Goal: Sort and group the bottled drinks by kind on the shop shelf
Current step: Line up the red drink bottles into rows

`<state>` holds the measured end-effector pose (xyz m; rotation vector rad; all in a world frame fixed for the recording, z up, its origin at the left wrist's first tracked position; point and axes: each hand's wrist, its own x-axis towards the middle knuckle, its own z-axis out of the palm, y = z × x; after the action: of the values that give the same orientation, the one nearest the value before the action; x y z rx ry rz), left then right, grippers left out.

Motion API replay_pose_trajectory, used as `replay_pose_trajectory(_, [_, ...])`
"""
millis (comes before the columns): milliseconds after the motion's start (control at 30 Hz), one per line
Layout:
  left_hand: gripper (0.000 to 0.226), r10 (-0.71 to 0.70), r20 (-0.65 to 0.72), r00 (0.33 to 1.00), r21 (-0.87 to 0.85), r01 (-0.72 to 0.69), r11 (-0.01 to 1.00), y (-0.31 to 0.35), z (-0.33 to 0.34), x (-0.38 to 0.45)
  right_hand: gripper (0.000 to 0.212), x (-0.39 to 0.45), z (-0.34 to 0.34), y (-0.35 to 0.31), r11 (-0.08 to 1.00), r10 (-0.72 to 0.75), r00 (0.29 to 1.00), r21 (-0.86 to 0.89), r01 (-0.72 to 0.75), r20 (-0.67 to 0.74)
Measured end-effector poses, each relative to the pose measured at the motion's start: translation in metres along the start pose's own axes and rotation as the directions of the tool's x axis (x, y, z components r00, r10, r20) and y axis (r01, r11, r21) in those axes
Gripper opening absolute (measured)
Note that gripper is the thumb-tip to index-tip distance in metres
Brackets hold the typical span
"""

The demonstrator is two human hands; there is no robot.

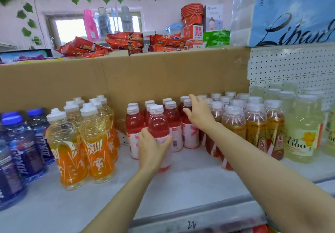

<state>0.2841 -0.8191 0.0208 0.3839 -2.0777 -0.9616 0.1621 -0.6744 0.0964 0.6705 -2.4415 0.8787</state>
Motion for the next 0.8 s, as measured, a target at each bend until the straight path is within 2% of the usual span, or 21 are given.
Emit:
replay_pose_trajectory(133, [0.07,-0.065,-0.048,0.997,0.028,0.066,0.997,-0.027,-0.03,0.005,0.052,0.011,0.016,-0.007,0.993,0.12,0.989,-0.017,-0.119,0.084])
replay_pose_trajectory(333, [0.077,-0.115,-0.08,0.99,0.08,0.122,0.989,-0.042,-0.044,0.01,0.05,0.012,0.02,-0.01,0.981,0.193,0.981,0.025,-0.192,-0.015])
replay_pose_trajectory(467, [0.085,-0.125,-0.066,0.99,0.09,0.131,0.987,-0.043,-0.044,0.011,0.038,-0.002,0.015,-0.017,0.988,0.155,0.985,0.022,-0.154,-0.082])
replay_pose_trajectory(567, [0.091,-0.15,0.015,0.989,0.068,0.148,0.987,-0.049,-0.047,0.01,0.039,-0.02,0.008,-0.025,0.99,0.143,0.983,0.026,-0.141,-0.116])
replay_pose_trajectory(667, [0.089,-0.18,0.091,0.979,0.071,0.174,0.982,-0.054,-0.052,0.012,0.04,-0.035,0.003,-0.034,0.99,0.102,0.992,0.109,-0.093,-0.077])
replay_pose_trajectory(800, [0.085,-0.202,0.114,0.973,0.049,0.197,0.979,-0.053,-0.058,0.013,0.036,-0.044,0.013,-0.06,0.968,-0.021,1.0,0.251,0.026,-0.024])
